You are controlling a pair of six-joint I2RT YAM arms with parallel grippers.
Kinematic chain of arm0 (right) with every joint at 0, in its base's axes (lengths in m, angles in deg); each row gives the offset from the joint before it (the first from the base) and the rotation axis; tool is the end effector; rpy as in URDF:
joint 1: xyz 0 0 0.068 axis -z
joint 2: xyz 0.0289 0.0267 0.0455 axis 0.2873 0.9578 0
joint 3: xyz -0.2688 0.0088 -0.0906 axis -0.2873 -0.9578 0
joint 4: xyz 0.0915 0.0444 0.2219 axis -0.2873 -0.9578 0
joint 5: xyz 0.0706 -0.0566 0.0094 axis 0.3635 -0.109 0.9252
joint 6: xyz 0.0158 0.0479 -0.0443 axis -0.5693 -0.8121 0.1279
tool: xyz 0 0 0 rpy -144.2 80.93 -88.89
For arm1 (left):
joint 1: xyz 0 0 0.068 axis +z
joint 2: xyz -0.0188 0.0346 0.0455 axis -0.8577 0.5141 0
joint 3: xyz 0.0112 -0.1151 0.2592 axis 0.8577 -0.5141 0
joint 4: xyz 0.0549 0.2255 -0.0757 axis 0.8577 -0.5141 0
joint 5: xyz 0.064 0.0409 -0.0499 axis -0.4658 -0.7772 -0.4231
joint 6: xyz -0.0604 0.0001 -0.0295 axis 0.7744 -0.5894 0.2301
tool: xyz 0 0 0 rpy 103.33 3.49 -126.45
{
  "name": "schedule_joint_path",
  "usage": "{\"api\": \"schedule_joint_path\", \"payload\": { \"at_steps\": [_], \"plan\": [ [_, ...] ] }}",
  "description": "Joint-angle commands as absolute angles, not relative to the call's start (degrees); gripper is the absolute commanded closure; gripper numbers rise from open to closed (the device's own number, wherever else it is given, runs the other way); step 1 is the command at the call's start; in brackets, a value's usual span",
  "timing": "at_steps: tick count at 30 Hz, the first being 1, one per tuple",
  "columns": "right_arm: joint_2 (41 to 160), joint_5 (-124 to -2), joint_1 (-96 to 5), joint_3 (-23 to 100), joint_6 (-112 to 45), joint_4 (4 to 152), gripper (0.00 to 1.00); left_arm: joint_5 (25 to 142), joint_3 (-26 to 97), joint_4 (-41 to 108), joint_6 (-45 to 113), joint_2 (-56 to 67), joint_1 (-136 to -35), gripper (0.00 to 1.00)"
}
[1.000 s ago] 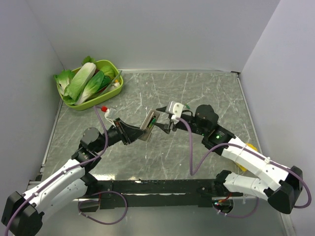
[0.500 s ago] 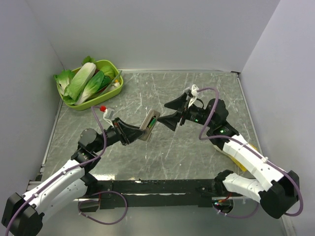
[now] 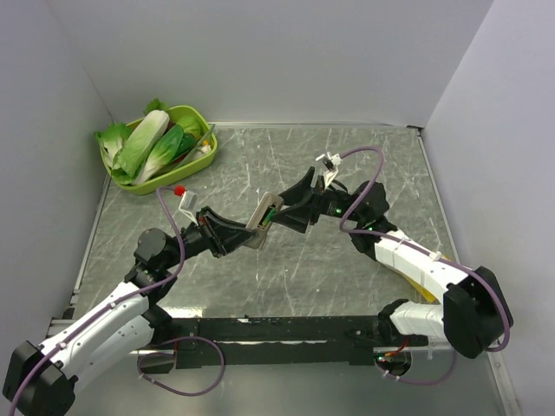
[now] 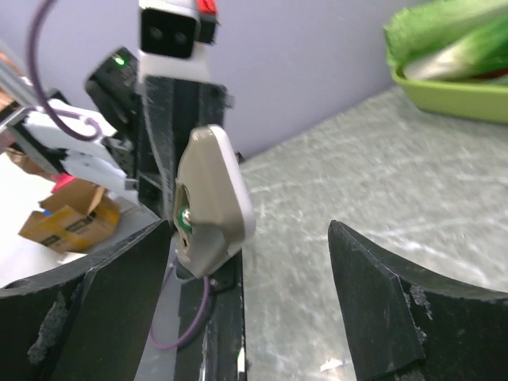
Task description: Load the batteries into the remote control
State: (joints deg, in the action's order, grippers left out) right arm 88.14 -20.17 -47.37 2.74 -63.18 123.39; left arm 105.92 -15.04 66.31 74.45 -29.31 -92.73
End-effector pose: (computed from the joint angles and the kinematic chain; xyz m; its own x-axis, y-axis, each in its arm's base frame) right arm 0.1963 0.1642 0.3429 -0.3892 0.2150 -0.8957 -0.9105 0.0573 0.4095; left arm 0.1191 -0.1120 0.3075 -0.5632 -0.4426 -0.6978 0.7190 0.1537 -0.6778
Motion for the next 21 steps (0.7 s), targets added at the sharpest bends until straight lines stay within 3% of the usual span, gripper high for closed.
{"api": "schedule_joint_path", "payload": {
  "at_steps": [1, 8, 11, 17, 21],
  "plan": [
    [89.43, -17.48, -46.84, 2.87, -69.95, 137.16, 0.15, 107.63, -13.44, 71.51, 75.44, -30.27, -92.46, 0.99],
    [90.67, -16.68, -46.84, 3.58, -71.80, 139.89, 0.27, 107.81, -13.09, 71.52, 75.27, -30.09, -92.46, 0.99],
    [90.93, -16.34, -46.84, 4.01, -71.10, 138.75, 0.39, 107.90, -12.82, 71.60, 75.09, -29.74, -92.46, 0.99],
    [91.55, -15.81, -47.02, 4.19, -70.40, 137.53, 0.67, 108.07, -12.65, 72.22, 75.18, -29.13, -92.46, 0.99],
    [91.55, -15.37, -47.02, 4.80, -68.03, 134.54, 0.94, 108.07, -12.21, 71.61, 74.65, -28.86, -92.46, 0.99]
  ]
}}
